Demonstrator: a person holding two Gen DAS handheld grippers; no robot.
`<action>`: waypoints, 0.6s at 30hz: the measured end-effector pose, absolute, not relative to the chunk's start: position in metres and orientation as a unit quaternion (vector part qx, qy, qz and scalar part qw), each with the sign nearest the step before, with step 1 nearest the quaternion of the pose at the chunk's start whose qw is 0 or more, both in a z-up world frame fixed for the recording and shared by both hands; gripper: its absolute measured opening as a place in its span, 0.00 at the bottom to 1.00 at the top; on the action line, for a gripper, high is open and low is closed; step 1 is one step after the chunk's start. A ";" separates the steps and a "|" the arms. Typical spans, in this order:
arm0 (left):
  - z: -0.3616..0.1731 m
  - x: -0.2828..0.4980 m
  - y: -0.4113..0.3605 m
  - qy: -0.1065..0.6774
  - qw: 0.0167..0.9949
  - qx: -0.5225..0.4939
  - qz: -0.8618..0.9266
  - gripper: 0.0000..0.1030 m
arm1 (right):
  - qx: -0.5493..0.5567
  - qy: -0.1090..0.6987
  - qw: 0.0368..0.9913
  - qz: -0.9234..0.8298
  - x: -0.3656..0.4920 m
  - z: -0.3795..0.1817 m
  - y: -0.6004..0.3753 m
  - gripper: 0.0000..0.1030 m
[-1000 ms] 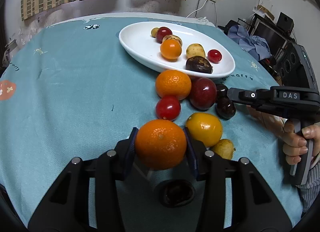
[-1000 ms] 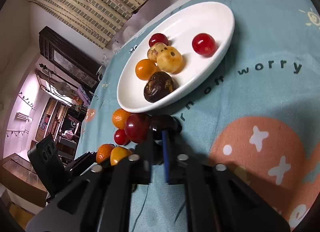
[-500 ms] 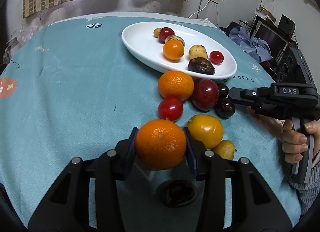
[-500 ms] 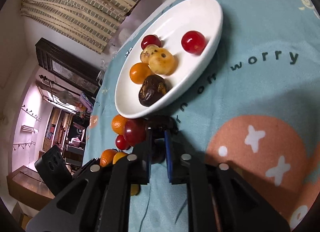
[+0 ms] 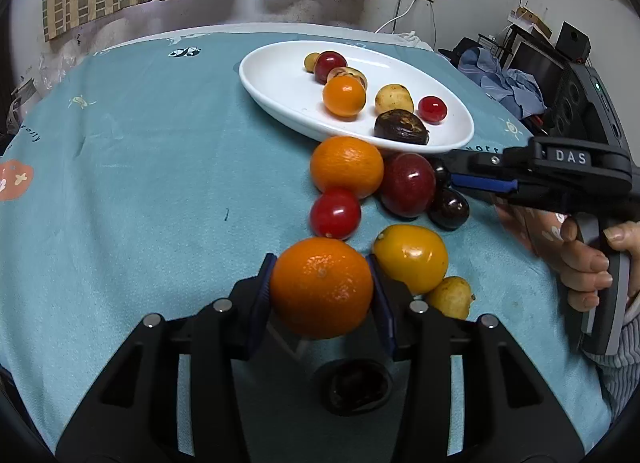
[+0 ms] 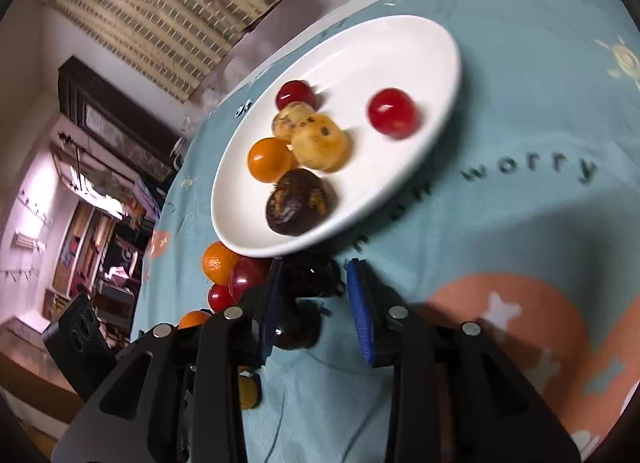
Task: Organize fruits
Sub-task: 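Carry the orange and dark purple fruit over the plate and open both tools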
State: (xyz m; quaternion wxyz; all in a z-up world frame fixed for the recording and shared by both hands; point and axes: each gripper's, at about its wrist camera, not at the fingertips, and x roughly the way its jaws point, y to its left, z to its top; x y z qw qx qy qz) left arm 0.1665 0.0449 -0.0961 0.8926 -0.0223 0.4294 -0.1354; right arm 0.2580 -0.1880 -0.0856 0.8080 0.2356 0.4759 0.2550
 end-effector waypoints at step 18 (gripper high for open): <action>-0.093 0.162 0.039 0.416 0.898 -0.014 -0.146 0.43 | 0.162 0.447 0.846 0.242 0.239 -0.074 -0.176 0.30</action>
